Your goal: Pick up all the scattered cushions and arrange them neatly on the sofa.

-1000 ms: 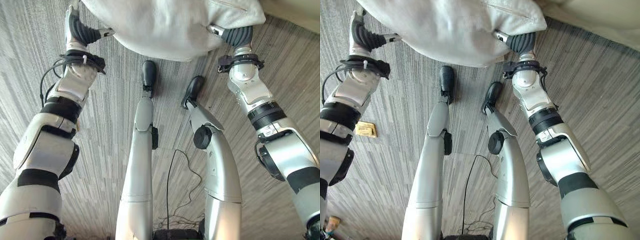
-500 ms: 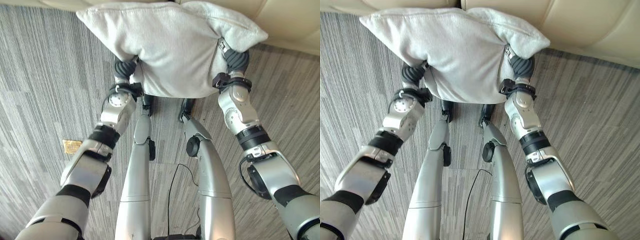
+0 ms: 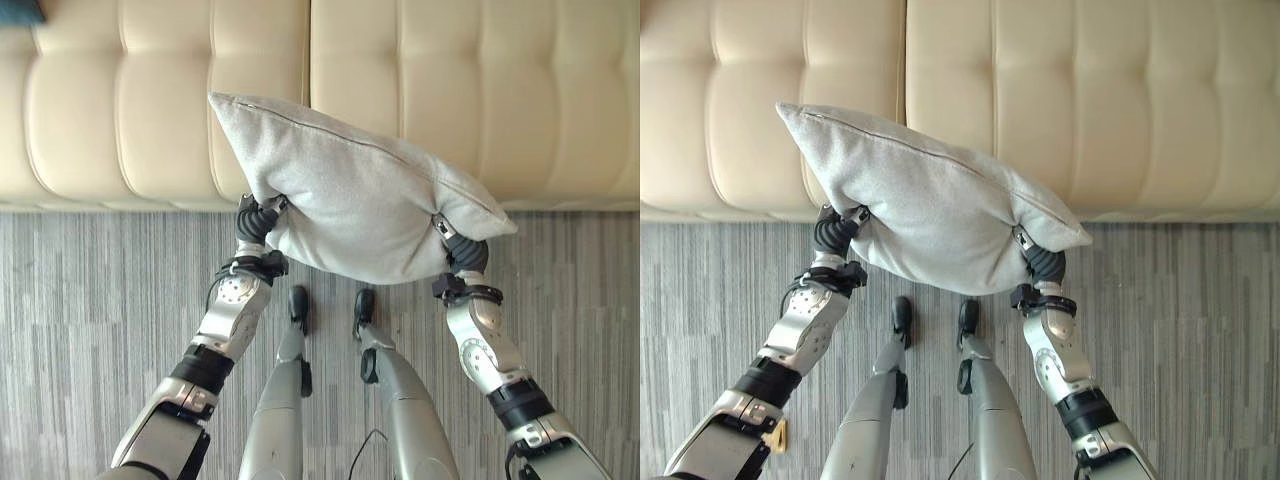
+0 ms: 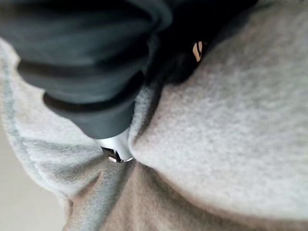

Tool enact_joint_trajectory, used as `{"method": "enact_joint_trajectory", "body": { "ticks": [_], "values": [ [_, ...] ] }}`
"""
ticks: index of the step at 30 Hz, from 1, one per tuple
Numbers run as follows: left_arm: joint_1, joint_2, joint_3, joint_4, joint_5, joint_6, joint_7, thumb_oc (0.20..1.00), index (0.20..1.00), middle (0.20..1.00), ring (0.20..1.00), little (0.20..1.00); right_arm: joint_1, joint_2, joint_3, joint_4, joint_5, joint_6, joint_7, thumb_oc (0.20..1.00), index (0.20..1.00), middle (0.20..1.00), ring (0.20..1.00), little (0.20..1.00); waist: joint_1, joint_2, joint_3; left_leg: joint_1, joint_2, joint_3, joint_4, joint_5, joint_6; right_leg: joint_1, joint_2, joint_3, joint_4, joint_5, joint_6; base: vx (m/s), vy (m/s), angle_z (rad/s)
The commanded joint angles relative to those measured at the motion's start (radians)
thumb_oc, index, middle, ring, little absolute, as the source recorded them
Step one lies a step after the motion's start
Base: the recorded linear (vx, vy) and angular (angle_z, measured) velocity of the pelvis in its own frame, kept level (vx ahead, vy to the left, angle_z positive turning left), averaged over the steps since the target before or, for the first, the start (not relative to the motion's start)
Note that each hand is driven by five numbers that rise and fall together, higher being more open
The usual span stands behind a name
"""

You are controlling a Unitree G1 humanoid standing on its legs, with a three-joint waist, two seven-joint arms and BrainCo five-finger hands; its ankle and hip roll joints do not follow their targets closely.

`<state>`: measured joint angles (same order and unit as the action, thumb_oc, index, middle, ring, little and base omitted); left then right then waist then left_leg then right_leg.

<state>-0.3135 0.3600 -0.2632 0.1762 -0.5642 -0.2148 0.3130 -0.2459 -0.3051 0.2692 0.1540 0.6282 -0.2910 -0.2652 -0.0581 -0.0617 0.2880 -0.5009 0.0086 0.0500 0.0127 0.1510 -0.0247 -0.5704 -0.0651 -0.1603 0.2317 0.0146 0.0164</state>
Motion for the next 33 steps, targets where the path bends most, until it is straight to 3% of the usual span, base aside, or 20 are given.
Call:
{"method": "enact_joint_trajectory", "body": {
  "ticks": [1,5,8,11,12,13,15,19,24,27,28,29,30,31,32,33],
  "values": [
    [-0.103,-0.088,-0.090,-0.043,0.056,-0.075,-0.091,0.200,0.200,0.200,0.200,0.200,-0.097,0.046,0.097,-0.072,-0.120,-0.008,0.112,0.200,0.200,0.200,0.200,0.200,0.010,0.015,-0.051,0.116,0.032,-0.034,-0.003,-0.102,-0.072,0.160,-0.028,-0.006,-0.129,-0.021,0.102,0.10,-0.051,-0.08],
    [0.029,-0.064,-0.056,-0.051,0.042,-0.061,-0.103,0.200,0.200,0.200,0.200,0.200,-0.019,-0.001,0.088,-0.100,-0.214,0.036,0.122,0.200,0.200,0.200,0.200,0.200,0.009,0.025,-0.104,0.259,0.050,-0.019,-0.049,-0.098,-0.076,0.300,-0.009,0.015,-0.176,-0.032,0.101,0.16,-0.080,-0.07],
    [0.110,-0.053,-0.032,-0.057,0.038,-0.043,-0.112,0.200,0.200,0.200,0.200,0.200,0.026,-0.021,0.086,-0.106,-0.254,0.066,0.135,0.200,0.200,0.200,0.200,0.200,0.010,0.027,-0.126,0.336,0.058,-0.009,-0.029,-0.130,-0.068,0.382,0.006,0.035,-0.186,-0.057,0.093,0.13,-0.079,-0.10],
    [0.161,-0.056,-0.024,-0.056,0.033,-0.030,-0.109,0.200,0.200,0.200,0.200,0.200,0.045,-0.040,0.093,-0.103,-0.292,0.089,0.135,0.200,0.200,0.200,0.200,0.200,0.022,0.019,-0.106,0.332,0.063,-0.023,0.120,-0.146,-0.071,0.457,0.006,0.052,-0.179,-0.093,0.072,0.04,-0.092,-0.10],
    [0.164,-0.068,-0.021,-0.041,0.030,-0.029,-0.096,0.200,0.200,0.200,0.200,0.200,0.037,-0.050,0.097,-0.098,-0.319,0.097,0.122,0.200,0.200,0.200,0.200,0.200,0.040,0.008,-0.088,0.292,0.050,-0.045,0.238,-0.119,-0.082,0.497,-0.005,0.047,-0.187,-0.106,0.061,0.04,-0.086,-0.07],
    [0.157,-0.073,-0.026,-0.033,0.034,-0.028,-0.088,0.200,0.200,0.200,0.200,0.200,0.031,-0.052,0.097,-0.100,-0.327,0.101,0.116,0.200,0.200,0.200,0.200,0.200,0.048,0.004,-0.083,0.267,0.038,-0.059,0.255,-0.120,-0.082,0.511,-0.011,0.043,-0.193,-0.113,0.061,0.06,-0.073,0.05],
    [0.165,-0.079,-0.025,-0.029,0.050,-0.015,-0.078,0.200,0.200,0.200,0.200,0.200,0.023,-0.054,0.101,-0.099,-0.343,0.108,0.109,0.200,0.200,0.200,0.200,0.200,0.061,-0.004,-0.098,0.218,0.029,-0.056,0.201,-0.148,-0.064,0.535,-0.014,0.035,-0.214,-0.126,0.067,0.15,-0.002,0.12],
    [0.177,-0.072,-0.010,-0.040,0.087,0.008,-0.058,0.200,0.200,0.200,0.200,0.200,0.020,-0.057,0.094,-0.099,-0.367,0.123,0.082,0.200,0.200,0.200,0.200,0.200,0.098,0.002,-0.128,0.121,0.035,-0.015,0.006,-0.044,-0.076,0.602,0.008,0.034,-0.256,-0.155,0.072,0.23,0.058,0.17],
    [0.205,-0.056,0.021,-0.084,0.106,-0.004,-0.059,0.200,0.200,0.200,0.200,0.200,0.031,-0.045,0.088,-0.115,-0.395,0.133,0.087,0.200,0.200,0.200,0.200,0.200,0.109,-0.002,-0.170,0.167,0.037,0.008,-0.044,-0.016,-0.065,0.647,-0.005,0.046,-0.258,-0.166,0.094,0.28,0.127,-0.14],
    [0.221,-0.033,0.039,-0.120,0.120,-0.001,-0.057,0.200,0.200,0.200,0.200,0.200,0.046,-0.030,0.082,-0.116,-0.402,0.142,0.095,0.200,0.200,0.200,0.200,0.200,0.118,-0.021,-0.180,0.210,0.020,0.017,-0.024,-0.049,-0.036,0.647,-0.040,0.064,-0.206,-0.164,0.112,0.29,0.171,-0.35],
    [0.232,-0.014,0.056,-0.154,0.126,0.004,-0.057,0.200,0.200,0.200,0.200,0.200,0.052,-0.018,0.074,-0.125,-0.406,0.144,0.097,0.200,0.200,0.200,0.200,0.200,0.126,-0.031,-0.177,0.241,0.010,0.026,-0.018,-0.080,-0.013,0.628,-0.053,0.070,-0.123,-0.154,0.126,0.25,0.199,-0.09],
    [0.243,-0.003,0.070,-0.176,0.130,0.007,-0.058,0.200,0.200,0.200,0.200,0.200,0.054,-0.011,0.069,-0.138,-0.407,0.144,0.106,0.200,0.200,0.200,0.200,0.200,0.129,-0.036,-0.171,0.262,0.004,0.037,-0.016,-0.096,0.002,0.600,-0.063,0.078,-0.049,-0.125,0.139,0.28,0.276,-0.08],
    [0.252,0.006,0.090,-0.206,0.132,0.003,-0.052,0.200,0.200,0.200,0.200,0.200,0.049,0.006,0.060,-0.169,-0.411,0.137,0.103,0.200,0.200,0.200,0.200,0.200,0.123,-0.028,-0.158,0.299,0.000,0.053,-0.013,-0.127,0.029,0.518,-0.080,0.078,0.104,-0.035,0.167,0.26,0.249,-0.03],
    [0.249,0.002,0.096,-0.215,0.135,-0.004,-0.049,0.200,0.200,0.200,0.200,0.200,0.046,0.011,0.055,-0.184,-0.408,0.130,0.107,0.200,0.200,0.200,0.200,0.200,0.112,-0.009,-0.151,0.339,0.006,0.051,-0.033,-0.138,0.032,0.448,-0.070,0.071,0.145,-0.043,0.152,0.39,0.197,-0.33],
    [0.247,0.002,0.100,-0.239,0.143,-0.011,-0.052,0.200,0.200,0.200,0.200,0.200,0.032,0.009,0.050,-0.209,-0.395,0.122,0.107,0.200,0.200,0.200,0.200,0.200,0.094,0.012,-0.142,0.383,0.010,0.050,-0.050,-0.153,0.024,0.386,-0.051,0.031,0.048,-0.086,0.126,0.34,0.055,-0.31],
    [0.249,0.001,0.103,-0.250,0.145,-0.011,-0.052,0.200,0.200,0.200,0.200,0.200,0.029,0.008,0.049,-0.219,-0.388,0.121,0.108,0.200,0.200,0.200,0.200,0.200,0.087,0.014,-0.138,0.398,0.007,0.047,-0.050,-0.159,0.021,0.374,-0.043,0.023,-0.007,-0.083,0.122,0.31,-0.042,-0.22]
  ]
}}
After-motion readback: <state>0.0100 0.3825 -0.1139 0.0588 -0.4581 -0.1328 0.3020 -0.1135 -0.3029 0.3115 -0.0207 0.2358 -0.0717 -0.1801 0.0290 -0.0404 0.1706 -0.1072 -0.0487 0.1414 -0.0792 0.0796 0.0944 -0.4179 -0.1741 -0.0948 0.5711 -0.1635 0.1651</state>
